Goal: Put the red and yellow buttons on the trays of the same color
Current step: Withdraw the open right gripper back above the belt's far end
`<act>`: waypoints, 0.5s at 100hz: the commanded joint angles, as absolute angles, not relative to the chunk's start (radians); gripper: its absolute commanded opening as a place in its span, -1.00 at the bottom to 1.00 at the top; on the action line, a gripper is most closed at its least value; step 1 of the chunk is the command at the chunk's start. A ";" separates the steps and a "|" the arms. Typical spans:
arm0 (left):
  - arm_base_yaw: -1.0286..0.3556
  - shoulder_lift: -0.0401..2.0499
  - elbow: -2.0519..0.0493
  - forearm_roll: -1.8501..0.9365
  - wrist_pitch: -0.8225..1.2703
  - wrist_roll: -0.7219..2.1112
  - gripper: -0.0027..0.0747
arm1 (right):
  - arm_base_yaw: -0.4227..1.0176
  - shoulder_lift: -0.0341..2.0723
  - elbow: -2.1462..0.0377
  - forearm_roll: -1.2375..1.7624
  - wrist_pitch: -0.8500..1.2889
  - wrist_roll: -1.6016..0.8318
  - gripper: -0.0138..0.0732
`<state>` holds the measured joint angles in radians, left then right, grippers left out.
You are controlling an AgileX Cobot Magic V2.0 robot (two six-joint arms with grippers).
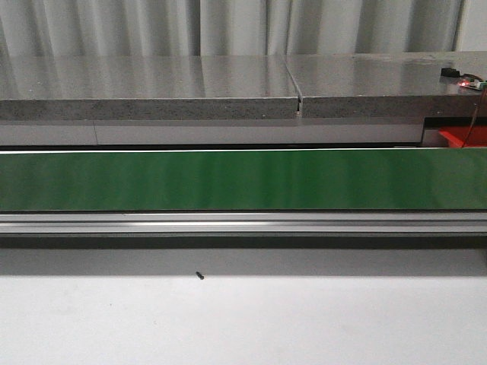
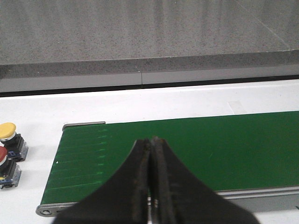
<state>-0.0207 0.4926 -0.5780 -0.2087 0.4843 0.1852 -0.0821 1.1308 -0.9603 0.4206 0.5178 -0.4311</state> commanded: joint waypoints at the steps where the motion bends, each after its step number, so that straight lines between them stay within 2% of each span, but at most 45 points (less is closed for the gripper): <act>1: -0.027 0.498 -0.605 -0.219 0.403 0.184 -0.98 | -0.064 1.048 -0.933 0.422 0.447 -0.442 0.68; 12: -0.027 0.498 -0.605 -0.219 0.403 0.184 -0.98 | -0.060 0.975 -0.866 0.422 0.432 -0.442 0.66; 19: -0.027 0.498 -0.605 -0.219 0.403 0.184 -0.98 | -0.060 0.925 -0.842 0.423 0.438 -0.442 0.54; 31: -0.027 0.498 -0.605 -0.219 0.403 0.184 -0.98 | -0.060 0.854 -0.814 0.423 0.488 -0.442 0.15; 50: -0.027 0.498 -0.605 -0.219 0.403 0.184 -0.98 | -0.060 0.802 -0.793 0.423 0.569 -0.442 -0.60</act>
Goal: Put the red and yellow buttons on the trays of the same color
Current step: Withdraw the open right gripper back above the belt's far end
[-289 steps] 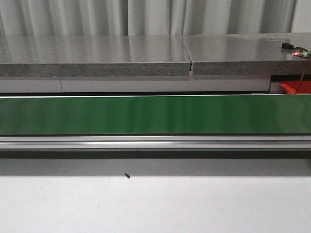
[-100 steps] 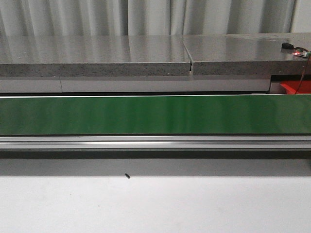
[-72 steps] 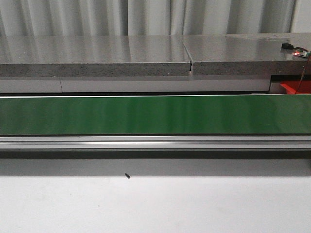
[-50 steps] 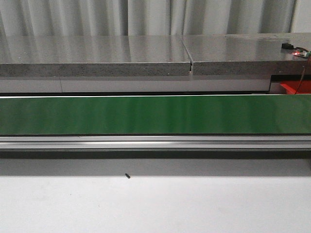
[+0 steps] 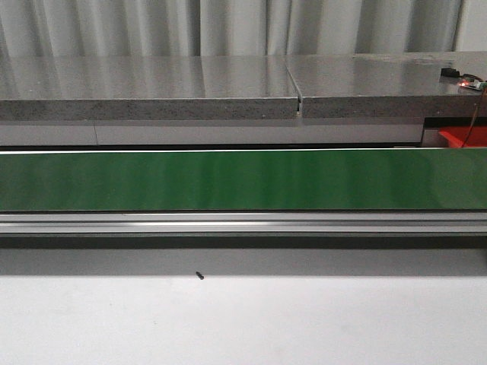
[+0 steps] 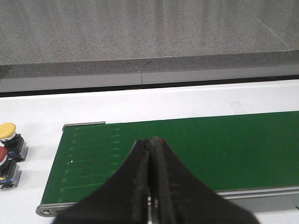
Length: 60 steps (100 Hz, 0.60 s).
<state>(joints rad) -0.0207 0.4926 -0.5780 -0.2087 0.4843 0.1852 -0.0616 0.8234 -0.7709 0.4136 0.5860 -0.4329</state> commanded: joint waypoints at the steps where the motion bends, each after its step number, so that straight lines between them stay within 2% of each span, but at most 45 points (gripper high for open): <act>1: -0.027 0.498 -0.605 -0.219 0.403 0.184 -0.98 | -0.060 0.801 -0.793 0.423 0.574 -0.442 -0.63; 8: -0.027 0.498 -0.605 -0.219 0.403 0.184 -0.98 | -0.060 0.801 -0.793 0.423 0.589 -0.442 -0.86; 60: -0.027 0.498 -0.605 -0.222 0.398 0.184 -0.98 | -0.060 0.802 -0.793 0.424 0.591 -0.442 -0.84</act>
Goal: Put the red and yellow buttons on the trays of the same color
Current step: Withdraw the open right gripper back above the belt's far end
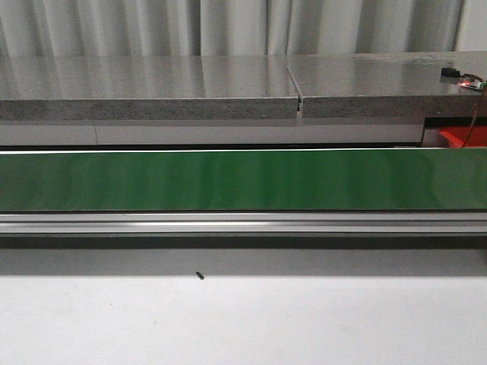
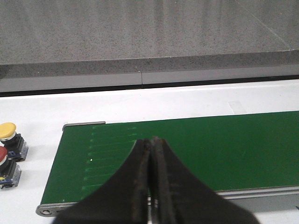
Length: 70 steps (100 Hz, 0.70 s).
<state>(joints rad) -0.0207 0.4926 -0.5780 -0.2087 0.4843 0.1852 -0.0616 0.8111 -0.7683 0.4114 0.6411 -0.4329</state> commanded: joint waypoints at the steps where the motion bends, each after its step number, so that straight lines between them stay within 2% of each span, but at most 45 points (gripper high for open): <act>1: -0.027 0.498 -0.605 -0.222 0.398 0.184 -0.98 | -0.060 0.802 -0.793 0.424 0.591 -0.442 -0.84; 25: -0.027 0.498 -0.605 -0.222 0.398 0.184 -0.97 | -0.060 0.802 -0.793 0.424 0.591 -0.442 -0.84; 32: -0.027 0.498 -0.605 -0.222 0.400 0.184 -0.88 | -0.060 0.802 -0.793 0.424 0.591 -0.442 -0.84; 42: -0.027 0.498 -0.605 -0.222 0.404 0.184 -0.52 | -0.060 0.802 -0.793 0.424 0.591 -0.442 -0.84; 54: -0.027 0.498 -0.605 -0.222 0.403 0.184 0.18 | -0.060 0.802 -0.793 0.424 0.591 -0.442 -0.84; 61: -0.027 0.498 -0.605 -0.222 0.395 0.182 0.52 | -0.060 0.802 -0.793 0.424 0.591 -0.442 -0.84; 70: -0.027 0.498 -0.605 -0.220 0.395 0.182 0.68 | -0.060 0.802 -0.793 0.424 0.591 -0.442 -0.84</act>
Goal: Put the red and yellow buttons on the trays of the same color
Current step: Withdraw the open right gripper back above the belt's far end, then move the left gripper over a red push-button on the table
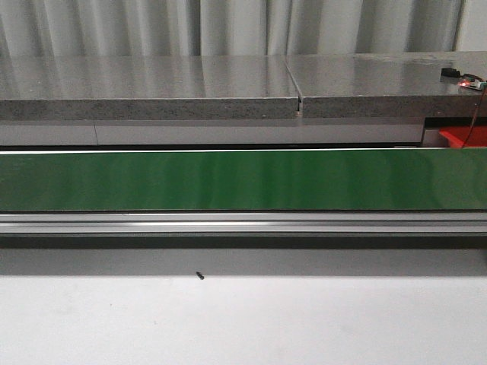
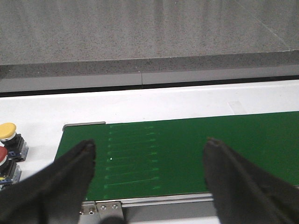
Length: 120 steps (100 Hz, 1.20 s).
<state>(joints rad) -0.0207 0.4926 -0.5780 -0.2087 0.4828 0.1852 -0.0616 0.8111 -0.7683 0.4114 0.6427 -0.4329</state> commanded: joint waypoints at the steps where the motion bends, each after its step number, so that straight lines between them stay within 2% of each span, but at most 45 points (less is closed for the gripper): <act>1: -0.027 0.498 -0.605 -0.220 0.395 0.179 0.68 | -0.060 0.802 -0.793 0.424 0.591 -0.442 -0.84; 27: 0.066 0.575 -0.642 -0.157 0.478 0.000 0.67 | -0.060 0.802 -0.793 0.424 0.591 -0.442 -0.84; 52: 0.263 0.795 -0.761 -0.142 0.533 -0.007 0.67 | -0.060 0.802 -0.793 0.424 0.591 -0.442 -0.84; 73: 0.369 0.995 -0.850 -0.142 0.528 -0.007 0.67 | -0.060 0.802 -0.793 0.424 0.591 -0.442 -0.84; 120: 0.407 1.351 -0.970 -0.126 0.454 -0.007 0.67 | -0.060 0.802 -0.793 0.424 0.591 -0.442 -0.84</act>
